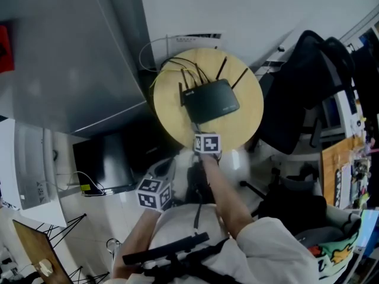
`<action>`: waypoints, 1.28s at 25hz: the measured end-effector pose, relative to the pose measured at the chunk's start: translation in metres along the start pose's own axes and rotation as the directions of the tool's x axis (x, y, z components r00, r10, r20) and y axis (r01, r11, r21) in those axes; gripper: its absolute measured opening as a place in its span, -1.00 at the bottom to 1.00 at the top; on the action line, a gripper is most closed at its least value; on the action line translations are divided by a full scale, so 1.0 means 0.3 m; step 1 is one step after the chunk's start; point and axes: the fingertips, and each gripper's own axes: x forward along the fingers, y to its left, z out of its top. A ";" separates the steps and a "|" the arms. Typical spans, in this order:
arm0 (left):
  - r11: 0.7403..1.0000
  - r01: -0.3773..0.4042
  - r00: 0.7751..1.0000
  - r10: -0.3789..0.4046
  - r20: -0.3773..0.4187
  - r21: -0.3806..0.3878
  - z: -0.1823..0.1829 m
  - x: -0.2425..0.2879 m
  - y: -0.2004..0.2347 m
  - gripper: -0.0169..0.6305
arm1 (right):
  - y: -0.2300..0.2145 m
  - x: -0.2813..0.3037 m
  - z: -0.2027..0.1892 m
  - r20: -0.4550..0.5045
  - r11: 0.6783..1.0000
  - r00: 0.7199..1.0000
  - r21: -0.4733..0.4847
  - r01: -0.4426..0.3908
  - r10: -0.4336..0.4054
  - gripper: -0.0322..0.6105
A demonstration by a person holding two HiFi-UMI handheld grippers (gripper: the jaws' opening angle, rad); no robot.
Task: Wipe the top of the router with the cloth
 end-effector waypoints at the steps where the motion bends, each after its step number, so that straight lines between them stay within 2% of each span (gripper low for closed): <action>1: 1.000 -0.001 1.000 0.001 0.005 0.001 -0.002 -0.004 -0.007 -0.98 | -0.006 -0.014 -0.004 0.006 1.000 1.000 -0.001 -0.005 0.005 -0.78; 3: 1.000 -0.009 1.000 0.009 0.026 -0.001 0.010 -0.014 -0.008 -0.98 | 0.002 -0.061 0.016 0.036 0.999 0.999 -0.024 -0.027 0.028 -0.78; 6: 1.000 -0.030 0.996 0.030 0.090 -0.011 0.073 -0.056 0.019 -0.98 | 0.066 -0.196 0.109 0.118 0.987 0.987 -0.129 -0.096 0.111 -0.78; 11: 0.996 -0.094 0.975 0.093 0.203 -0.008 0.173 -0.219 0.080 -0.98 | 0.247 -0.536 0.228 0.240 0.934 0.931 -0.296 -0.198 0.274 -0.78; 13: 0.994 -0.105 0.965 0.101 0.240 0.002 0.196 -0.299 0.077 -0.98 | 0.308 -0.661 0.226 0.275 0.922 0.905 -0.308 -0.236 0.323 -0.78; 16: 0.996 -0.085 0.954 0.076 0.289 0.020 0.206 -0.400 0.045 -0.98 | 0.362 -0.800 0.177 0.327 0.919 0.870 -0.264 -0.292 0.370 -0.78; 19: 0.999 -0.044 0.954 0.032 0.299 0.031 0.176 -0.464 0.010 -0.98 | 0.408 -0.914 0.108 0.381 0.926 0.850 -0.247 -0.286 0.364 -0.78; 23: 0.999 0.006 0.957 -0.015 0.289 0.033 0.139 -0.489 -0.059 -0.98 | 0.414 -1.066 0.025 0.452 0.943 0.832 -0.231 -0.238 0.321 -0.79; 27: 0.997 0.054 0.954 -0.067 0.292 0.050 0.134 -0.463 -0.200 -0.98 | 0.318 -1.189 -0.066 0.494 0.961 0.832 -0.228 -0.158 0.254 -0.79; 32: 0.993 0.083 0.959 -0.103 0.262 0.087 0.103 -0.384 -0.415 -0.98 | 0.165 -1.269 -0.185 0.500 0.972 0.837 -0.186 -0.144 0.220 -0.79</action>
